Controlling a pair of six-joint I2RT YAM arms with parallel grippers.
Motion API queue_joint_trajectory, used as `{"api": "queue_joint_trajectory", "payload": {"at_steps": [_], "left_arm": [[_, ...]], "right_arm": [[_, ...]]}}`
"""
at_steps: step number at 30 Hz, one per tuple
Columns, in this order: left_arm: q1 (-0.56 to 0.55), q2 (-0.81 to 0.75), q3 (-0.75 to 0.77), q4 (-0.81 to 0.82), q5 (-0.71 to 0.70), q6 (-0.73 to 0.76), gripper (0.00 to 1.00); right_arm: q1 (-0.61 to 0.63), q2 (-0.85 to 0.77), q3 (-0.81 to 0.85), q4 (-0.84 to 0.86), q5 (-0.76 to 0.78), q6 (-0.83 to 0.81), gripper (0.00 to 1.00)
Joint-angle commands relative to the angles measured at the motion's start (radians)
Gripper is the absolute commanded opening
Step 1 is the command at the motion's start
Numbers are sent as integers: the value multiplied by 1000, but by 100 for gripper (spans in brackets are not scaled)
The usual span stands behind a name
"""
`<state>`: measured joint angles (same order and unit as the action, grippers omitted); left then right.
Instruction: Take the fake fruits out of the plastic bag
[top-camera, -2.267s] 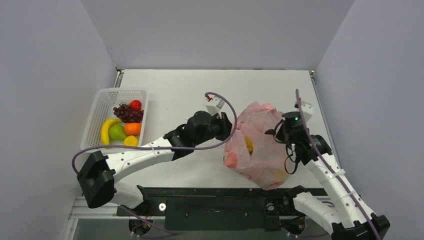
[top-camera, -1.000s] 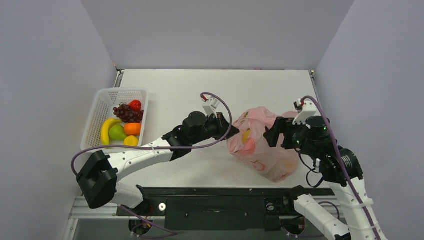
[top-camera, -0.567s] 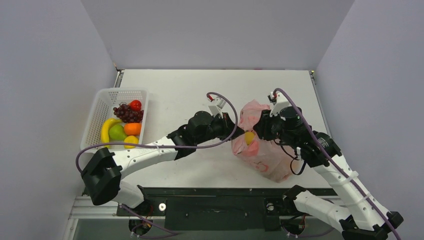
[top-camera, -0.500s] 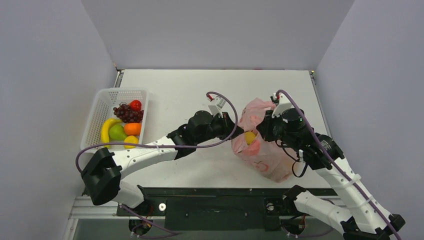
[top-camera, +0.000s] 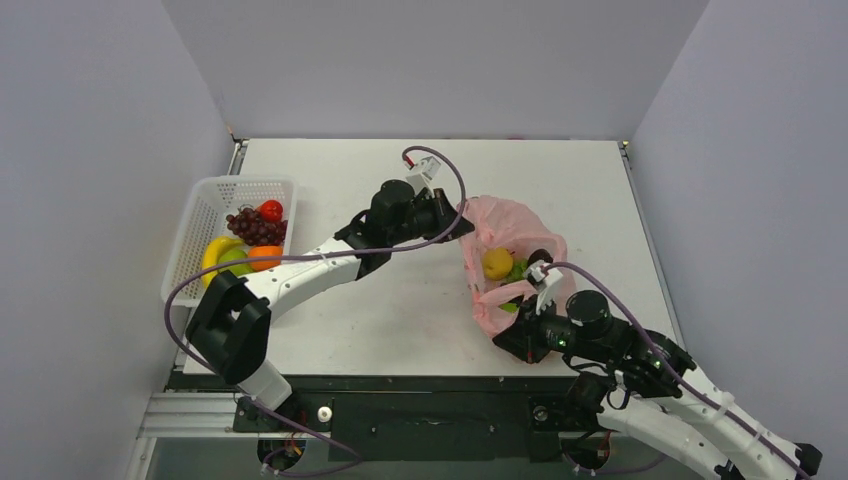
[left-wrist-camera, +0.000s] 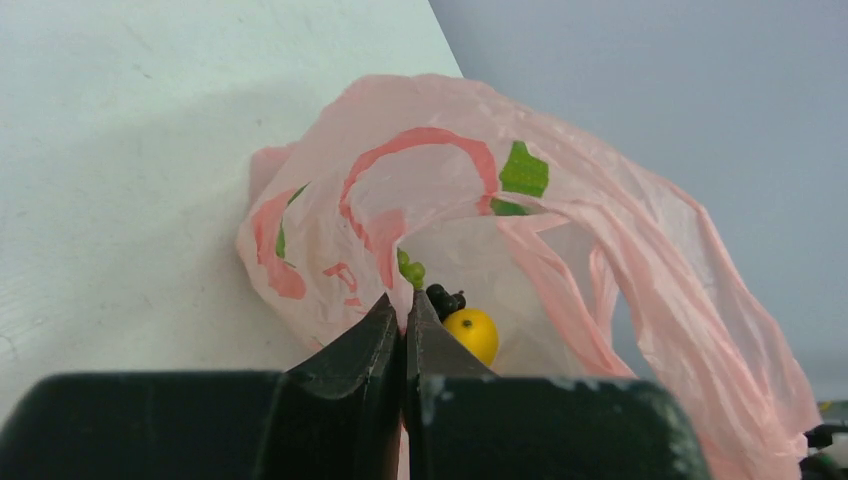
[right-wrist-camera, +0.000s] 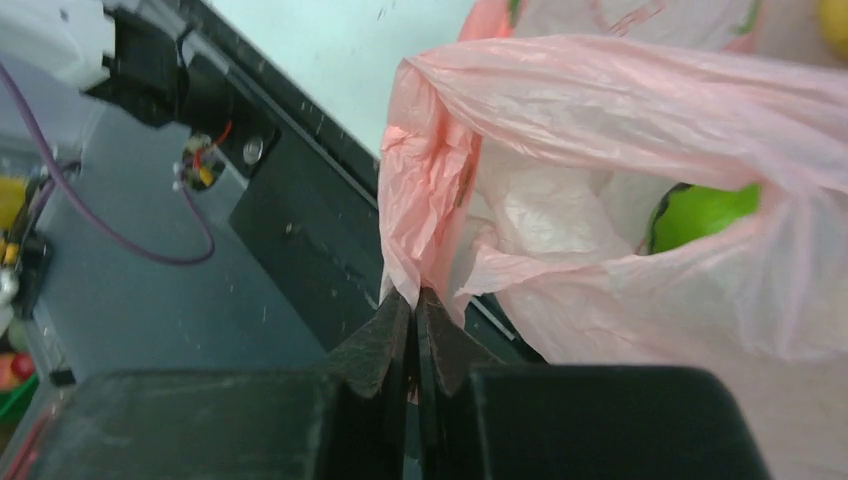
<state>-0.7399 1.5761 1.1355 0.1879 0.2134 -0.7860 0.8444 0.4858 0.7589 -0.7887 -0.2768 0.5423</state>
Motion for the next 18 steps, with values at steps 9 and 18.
{"api": "queue_joint_trajectory", "payload": {"at_steps": [9, 18], "left_arm": [[43, 7, 95, -6, 20, 32, 0], [46, -31, 59, -21, 49, 53, 0]], "right_arm": [[274, 309, -5, -121, 203, 50, 0], [278, 335, 86, -191, 382, 91, 34]]}}
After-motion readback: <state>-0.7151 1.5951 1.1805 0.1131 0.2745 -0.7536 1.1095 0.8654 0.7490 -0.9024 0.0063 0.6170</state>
